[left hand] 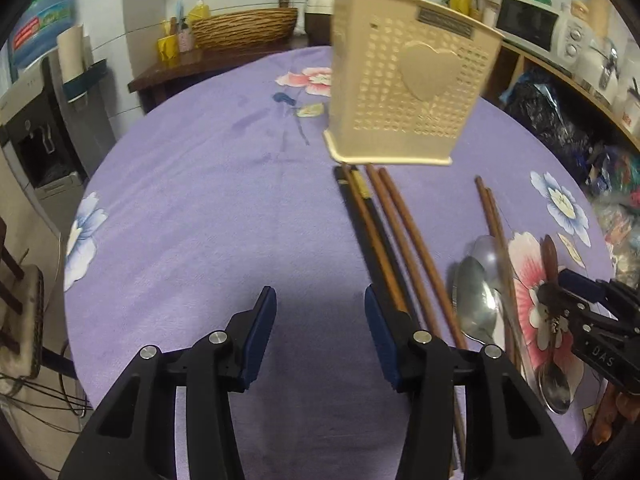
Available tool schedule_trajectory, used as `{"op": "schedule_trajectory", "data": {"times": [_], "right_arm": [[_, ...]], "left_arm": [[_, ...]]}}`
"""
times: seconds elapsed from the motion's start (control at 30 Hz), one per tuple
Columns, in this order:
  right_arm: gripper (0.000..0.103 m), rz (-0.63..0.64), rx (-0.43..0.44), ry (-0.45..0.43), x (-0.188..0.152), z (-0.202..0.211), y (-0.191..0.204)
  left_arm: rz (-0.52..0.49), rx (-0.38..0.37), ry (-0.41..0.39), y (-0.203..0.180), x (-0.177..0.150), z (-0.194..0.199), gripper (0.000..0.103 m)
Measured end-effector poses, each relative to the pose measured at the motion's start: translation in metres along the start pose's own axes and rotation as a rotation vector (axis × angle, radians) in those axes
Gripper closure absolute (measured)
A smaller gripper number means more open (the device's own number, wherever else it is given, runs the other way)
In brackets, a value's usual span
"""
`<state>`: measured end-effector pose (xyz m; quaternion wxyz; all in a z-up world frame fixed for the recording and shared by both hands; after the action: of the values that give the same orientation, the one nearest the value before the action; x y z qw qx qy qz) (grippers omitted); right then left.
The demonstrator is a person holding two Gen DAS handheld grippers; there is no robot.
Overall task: Organize utensils
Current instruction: 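Grasp the wooden-handled spoon with the right tool while the left tool grasps the black chopstick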
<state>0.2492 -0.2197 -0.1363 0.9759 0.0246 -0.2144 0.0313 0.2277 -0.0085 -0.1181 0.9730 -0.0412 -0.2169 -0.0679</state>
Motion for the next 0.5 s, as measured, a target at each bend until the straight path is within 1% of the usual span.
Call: {"op": "schedule_trajectory", "data": {"times": [0.07,0.1,0.17,0.27,0.4,0.43,0.5], "right_arm": [[0.059,-0.001,0.002,-0.002,0.000,0.000,0.001],[0.059,-0.003,0.004,-0.003,-0.001,0.000,0.000],[0.059,-0.005,0.003,-0.002,-0.001,0.001,0.000],[0.059,-0.004,-0.002,-0.004,0.001,-0.001,0.001],[0.059,-0.003,0.006,-0.002,0.005,-0.002,0.001],[0.059,0.000,0.006,-0.002,0.006,-0.003,0.001],[0.059,0.004,0.003,0.000,0.008,-0.003,-0.003]], "left_arm": [[-0.010,-0.031,0.017,-0.008,-0.003,-0.004,0.056],[-0.010,-0.027,0.011,-0.011,-0.005,-0.004,0.056],[-0.017,0.007,0.004,-0.013,-0.004,-0.004,0.056],[0.002,-0.001,0.024,-0.013,-0.002,-0.006,0.056],[-0.056,0.076,0.009,-0.013,0.000,-0.011,0.054],[-0.055,0.066,0.012,-0.010,0.001,-0.012,0.054],[-0.042,0.071,0.024,0.003,0.006,-0.013,0.054]]}}
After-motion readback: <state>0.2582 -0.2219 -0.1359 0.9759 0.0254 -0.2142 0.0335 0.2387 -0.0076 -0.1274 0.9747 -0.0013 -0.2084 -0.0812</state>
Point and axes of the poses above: each gripper's, at about its wrist camera, not at the fingertips, and z roughly against the way its jaws point, y to its left, x to its top, the point moved 5 cm from there along -z, roughly the way its jaws point, and after that the axes turned 13 degrees about y, right-handed, at the moved point
